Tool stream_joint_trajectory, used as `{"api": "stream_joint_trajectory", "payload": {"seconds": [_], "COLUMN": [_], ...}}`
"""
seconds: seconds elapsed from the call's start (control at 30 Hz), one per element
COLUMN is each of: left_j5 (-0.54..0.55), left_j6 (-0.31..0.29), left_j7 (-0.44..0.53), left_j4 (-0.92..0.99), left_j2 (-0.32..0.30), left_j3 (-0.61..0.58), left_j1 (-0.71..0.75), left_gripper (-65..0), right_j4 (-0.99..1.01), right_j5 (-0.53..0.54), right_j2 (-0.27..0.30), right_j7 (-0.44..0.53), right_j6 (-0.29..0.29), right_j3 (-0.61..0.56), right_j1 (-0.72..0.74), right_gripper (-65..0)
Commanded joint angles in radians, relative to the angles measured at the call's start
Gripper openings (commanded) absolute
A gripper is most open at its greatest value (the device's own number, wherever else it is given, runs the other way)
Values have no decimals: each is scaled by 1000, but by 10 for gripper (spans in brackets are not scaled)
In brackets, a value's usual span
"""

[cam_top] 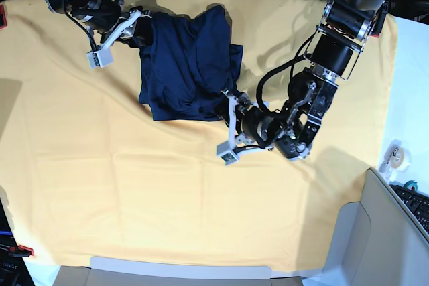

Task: Fold the T-shirt properly
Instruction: 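Drag the navy bundle with both grippers away from the cloth edge, then press and tuck the bundle's loose fabric inward with both grippers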

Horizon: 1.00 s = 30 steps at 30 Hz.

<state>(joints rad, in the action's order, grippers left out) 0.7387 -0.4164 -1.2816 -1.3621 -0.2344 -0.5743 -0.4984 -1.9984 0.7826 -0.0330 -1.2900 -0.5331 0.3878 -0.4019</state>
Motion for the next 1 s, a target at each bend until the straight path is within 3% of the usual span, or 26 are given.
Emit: {"api": "stream_joint_trajectory", "payload": {"seconds": [0.0,0.1,0.3,0.4,0.47,0.53,0.6,0.67,0.97], "left_j5": [2,2,8,9,9,9,9,9,3], "left_j6": [-2,-2,-3,-37,-63,-75,-77,-77,-68], "left_j7": [6,-39,-115,-115,-115,-115,-115,-115,-115], "left_j4": [-44,-116,-265,-396,-474,-528,-575,-606,-635], "left_j2": [-7,-9,-9,-9,-4,-1,10,46,169], "left_j3": [38,124,360,449,480,477,475,475,474], "left_j1": [-16,0,63,148,212,280,340,384,459], "left_gripper": [-422,-377,-388,-499,-628,-650,-644,-650,-650], "right_j4": [-22,-22,-42,-42,-38,-38,-38,-38,-38], "right_j5": [22,22,27,84,127,154,173,179,176], "right_j2": [0,21,66,66,66,57,55,55,-81], "right_j7": [8,5,10,10,10,10,19,23,23], "right_j6": [0,0,0,0,0,-2,-6,-6,-8], "right_j3": [0,0,43,138,196,247,270,256,-17], "right_j1": [-1,-4,5,25,48,60,74,80,114], "right_gripper": [-415,-372,-370,-370,-379,-444,-552,-650,-650]}}
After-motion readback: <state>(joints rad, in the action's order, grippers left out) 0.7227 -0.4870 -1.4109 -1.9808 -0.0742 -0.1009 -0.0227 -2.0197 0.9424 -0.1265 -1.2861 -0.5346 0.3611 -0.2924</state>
